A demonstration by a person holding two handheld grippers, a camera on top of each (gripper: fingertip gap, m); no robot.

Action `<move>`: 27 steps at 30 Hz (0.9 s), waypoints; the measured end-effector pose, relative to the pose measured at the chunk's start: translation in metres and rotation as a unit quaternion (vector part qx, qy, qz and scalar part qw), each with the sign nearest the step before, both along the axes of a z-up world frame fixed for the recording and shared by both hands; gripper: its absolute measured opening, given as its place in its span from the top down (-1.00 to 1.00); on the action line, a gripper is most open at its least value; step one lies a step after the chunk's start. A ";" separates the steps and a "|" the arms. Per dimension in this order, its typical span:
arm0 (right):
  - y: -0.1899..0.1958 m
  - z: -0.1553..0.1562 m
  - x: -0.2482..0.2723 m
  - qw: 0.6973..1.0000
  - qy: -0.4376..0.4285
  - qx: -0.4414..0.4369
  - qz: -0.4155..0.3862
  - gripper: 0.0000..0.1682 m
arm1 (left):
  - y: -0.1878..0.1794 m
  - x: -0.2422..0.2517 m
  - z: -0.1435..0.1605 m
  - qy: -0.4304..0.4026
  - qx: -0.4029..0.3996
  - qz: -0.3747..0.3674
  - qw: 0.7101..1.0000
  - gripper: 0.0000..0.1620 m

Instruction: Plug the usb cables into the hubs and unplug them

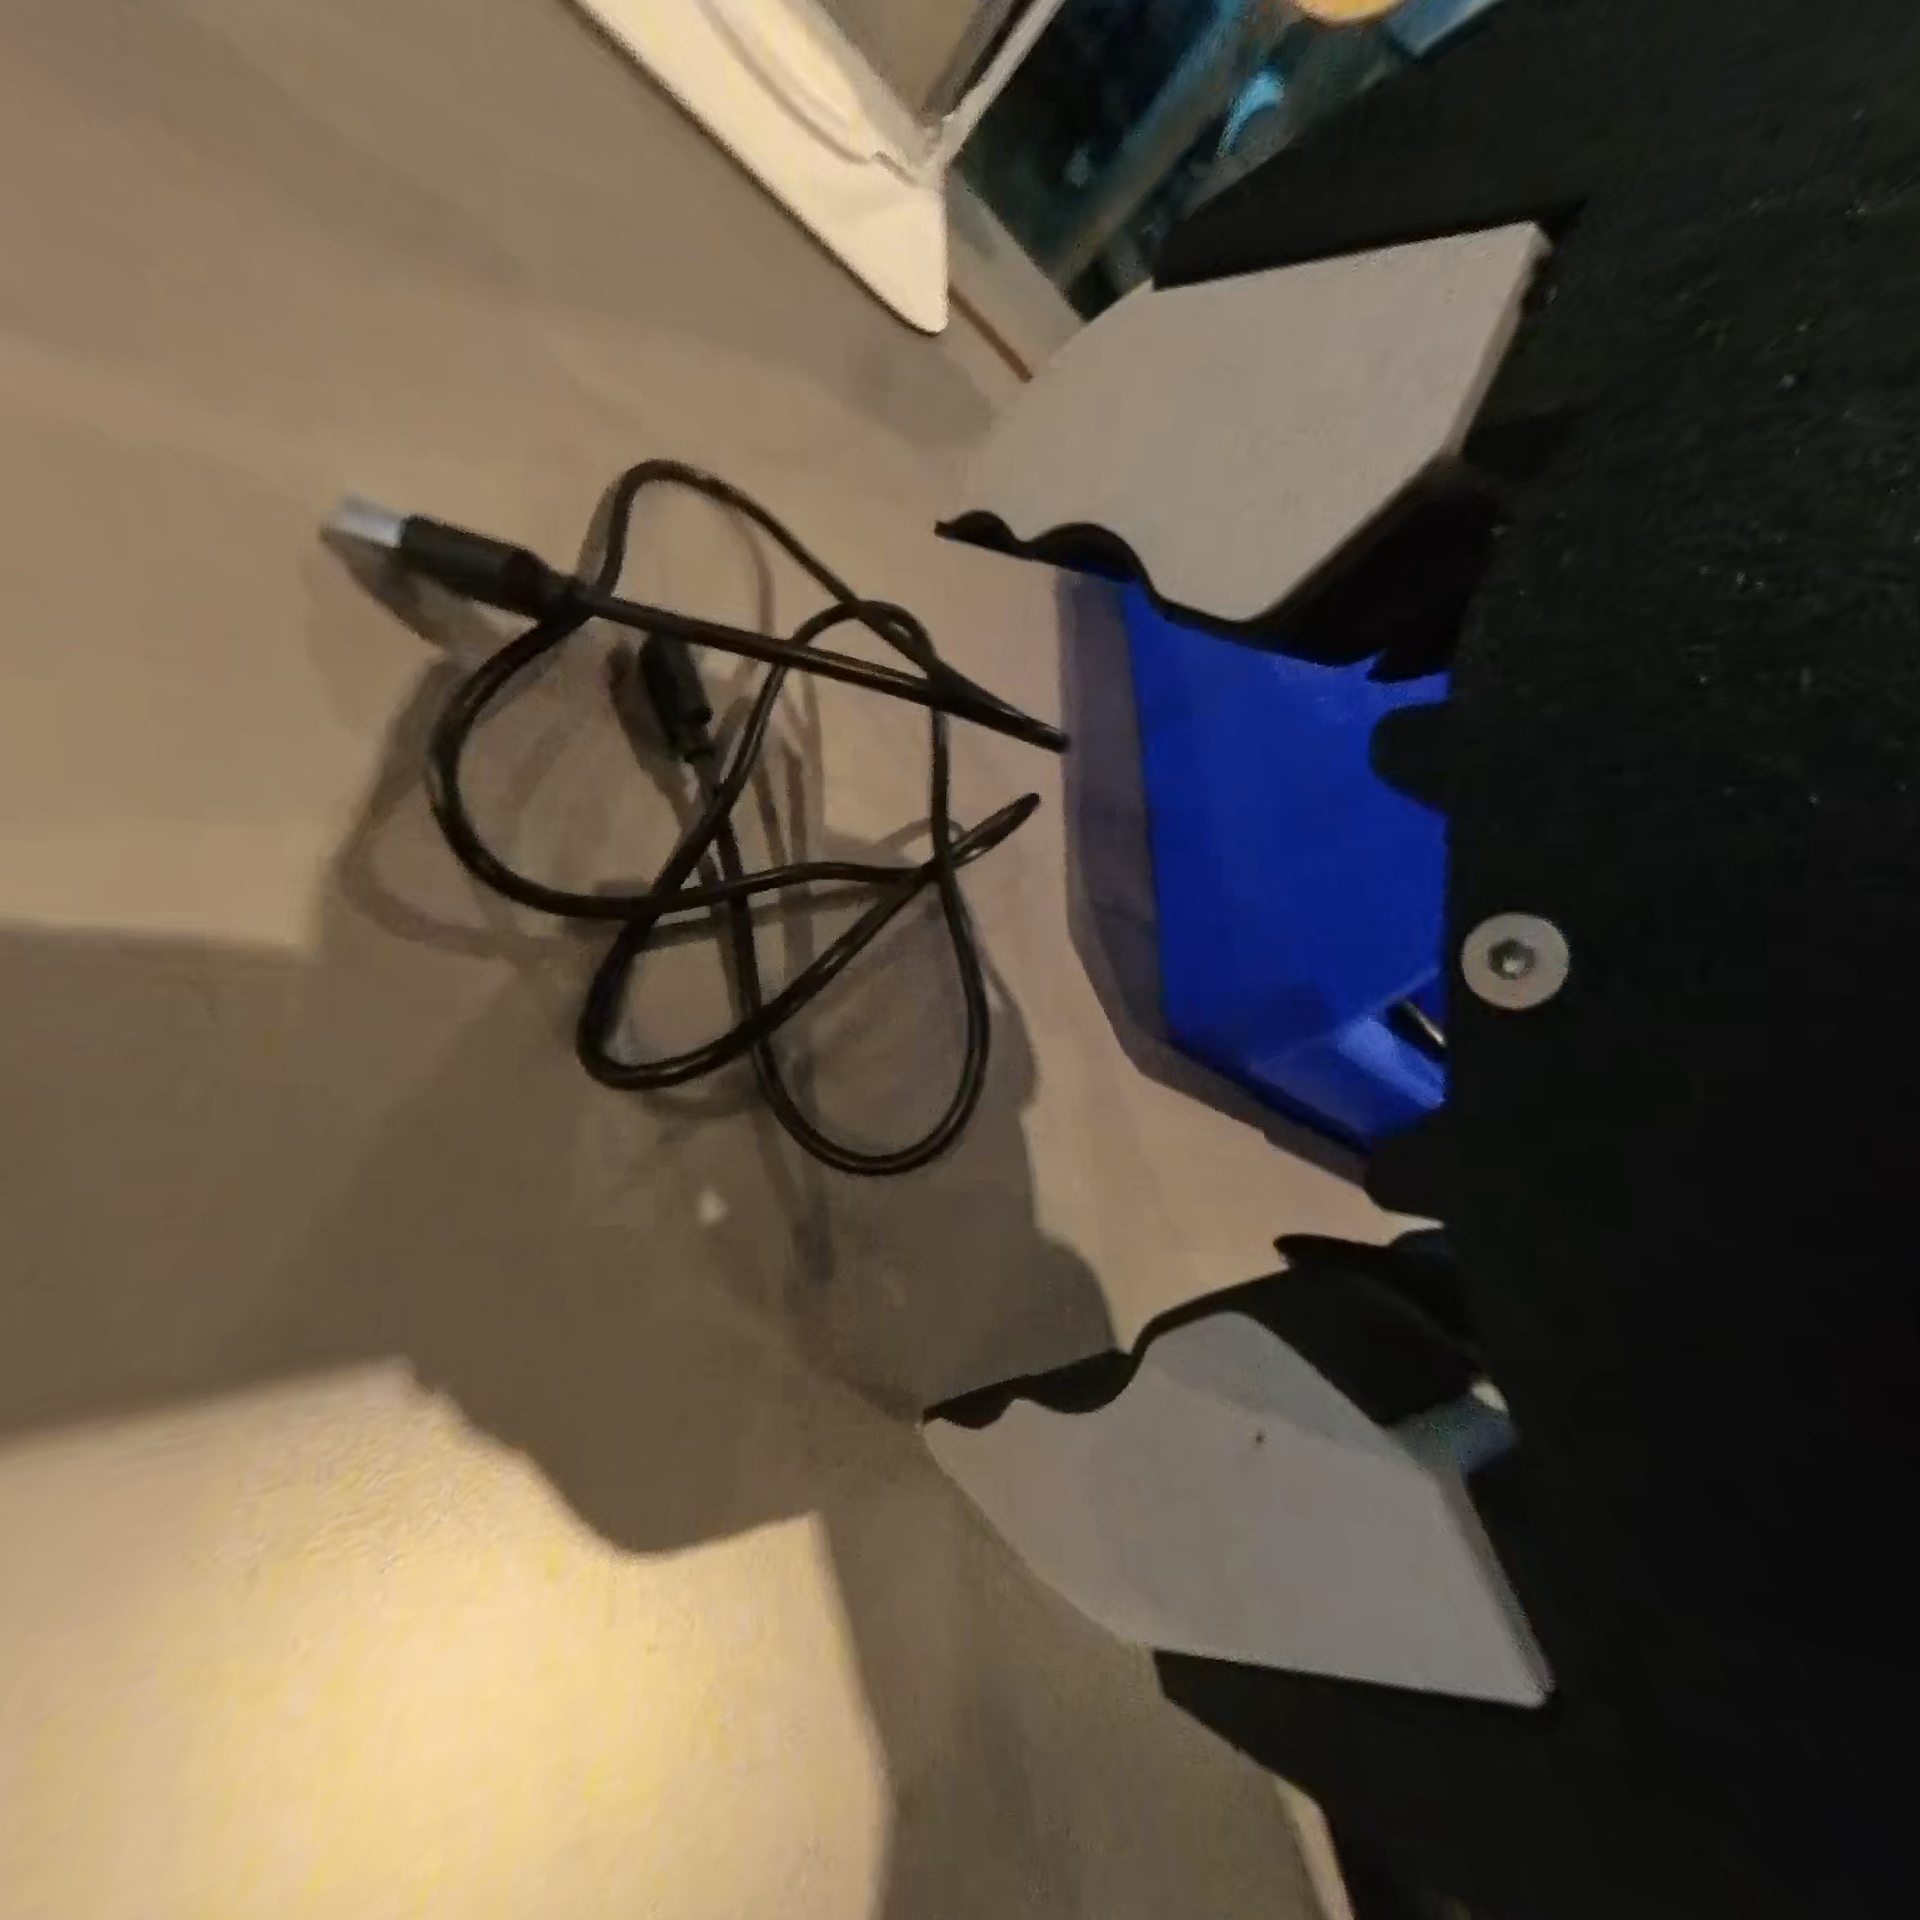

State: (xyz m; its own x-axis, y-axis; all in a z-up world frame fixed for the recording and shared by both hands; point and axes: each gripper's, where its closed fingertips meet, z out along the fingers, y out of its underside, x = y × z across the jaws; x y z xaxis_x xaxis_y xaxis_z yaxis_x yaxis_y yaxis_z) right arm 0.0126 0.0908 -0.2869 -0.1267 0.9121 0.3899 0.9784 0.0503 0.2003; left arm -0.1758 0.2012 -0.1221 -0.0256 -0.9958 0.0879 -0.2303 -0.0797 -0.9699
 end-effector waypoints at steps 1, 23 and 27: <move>0.002 -0.003 -0.001 1.000 -0.005 -0.019 0.008 -0.68 | -0.001 0.000 -0.001 0.002 0.001 -0.002 1.000 0.86; 0.024 -0.007 -0.012 0.998 0.029 -0.026 -0.057 0.93 | -0.013 0.006 -0.009 0.025 0.008 -0.034 0.999 0.86; 0.030 0.044 -0.022 0.992 0.085 0.067 -0.060 0.93 | -0.010 0.004 -0.005 0.013 0.004 -0.030 0.999 0.86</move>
